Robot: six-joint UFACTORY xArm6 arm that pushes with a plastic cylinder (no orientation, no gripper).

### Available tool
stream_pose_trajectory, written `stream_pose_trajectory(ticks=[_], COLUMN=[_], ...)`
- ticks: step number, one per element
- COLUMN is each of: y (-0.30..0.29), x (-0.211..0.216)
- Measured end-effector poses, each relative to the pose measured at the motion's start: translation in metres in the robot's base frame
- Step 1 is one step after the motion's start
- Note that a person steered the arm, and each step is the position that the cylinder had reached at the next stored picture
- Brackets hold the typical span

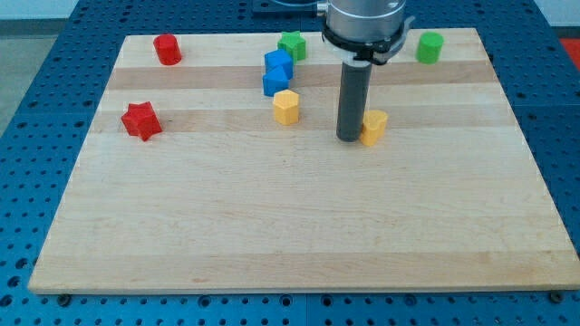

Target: Slide the blue triangle towards bottom right

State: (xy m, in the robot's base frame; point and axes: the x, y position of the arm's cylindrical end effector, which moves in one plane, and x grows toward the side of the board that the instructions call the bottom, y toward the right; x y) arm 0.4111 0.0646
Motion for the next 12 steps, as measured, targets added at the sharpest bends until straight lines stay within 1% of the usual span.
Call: stream_pose_trajectory(ticks=[1,5,7,8,9,10,11,12], y=[0.017,0.114,0.115,0.111,0.092,0.064,0.029,-0.008], x=[-0.007,-0.006,-0.007,-0.012,-0.036,-0.058,-0.071,-0.073])
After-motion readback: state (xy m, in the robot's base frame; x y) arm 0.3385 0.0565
